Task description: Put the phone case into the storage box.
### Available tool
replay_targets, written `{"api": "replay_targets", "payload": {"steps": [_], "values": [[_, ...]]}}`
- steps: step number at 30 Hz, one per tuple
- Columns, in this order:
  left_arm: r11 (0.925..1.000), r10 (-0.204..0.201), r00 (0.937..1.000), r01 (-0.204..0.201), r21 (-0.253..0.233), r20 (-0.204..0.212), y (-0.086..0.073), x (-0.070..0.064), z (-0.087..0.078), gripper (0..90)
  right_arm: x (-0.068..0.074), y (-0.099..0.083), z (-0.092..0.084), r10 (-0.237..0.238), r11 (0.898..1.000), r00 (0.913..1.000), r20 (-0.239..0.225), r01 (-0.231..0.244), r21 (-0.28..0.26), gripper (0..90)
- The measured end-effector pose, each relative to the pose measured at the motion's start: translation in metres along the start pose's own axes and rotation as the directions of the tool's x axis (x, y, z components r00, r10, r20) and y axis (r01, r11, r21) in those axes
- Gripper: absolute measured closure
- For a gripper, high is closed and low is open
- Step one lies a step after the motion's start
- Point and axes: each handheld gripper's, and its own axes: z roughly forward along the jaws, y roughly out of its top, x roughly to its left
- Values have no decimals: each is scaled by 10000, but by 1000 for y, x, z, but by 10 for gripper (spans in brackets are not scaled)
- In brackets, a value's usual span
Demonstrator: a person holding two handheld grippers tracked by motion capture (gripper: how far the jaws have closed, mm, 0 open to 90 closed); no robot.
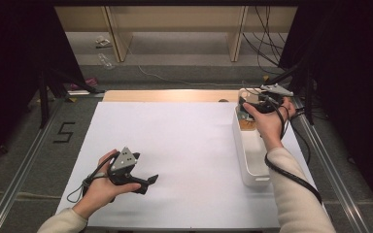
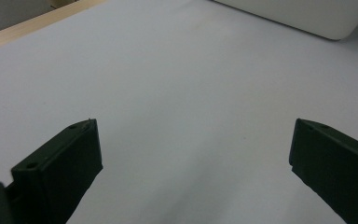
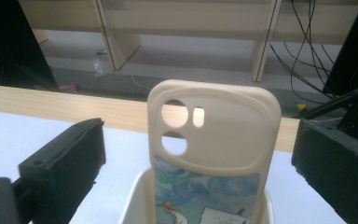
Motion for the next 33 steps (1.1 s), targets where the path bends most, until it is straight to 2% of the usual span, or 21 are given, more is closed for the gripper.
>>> {"api": "replay_targets", "payload": {"steps": [12,14,23,33], "values": [[10000,3,10000,-3,-2,-13,0,0,0,18,7,-5,-17,-363,9993,9992,-173,364,64,47],[10000,9,10000,-9,9,-17,0,0,0,18,9,-7,-20,-356,9989,9994,-54,358,313,53],[10000,1,10000,-1,11,-11,0,0,0,18,10,-12,-33,-426,9989,9982,-424,435,188,58],[10000,5,10000,-5,14,-24,0,0,0,18,15,-19,-50,-700,9975,9914,-1104,710,51,72]]}}
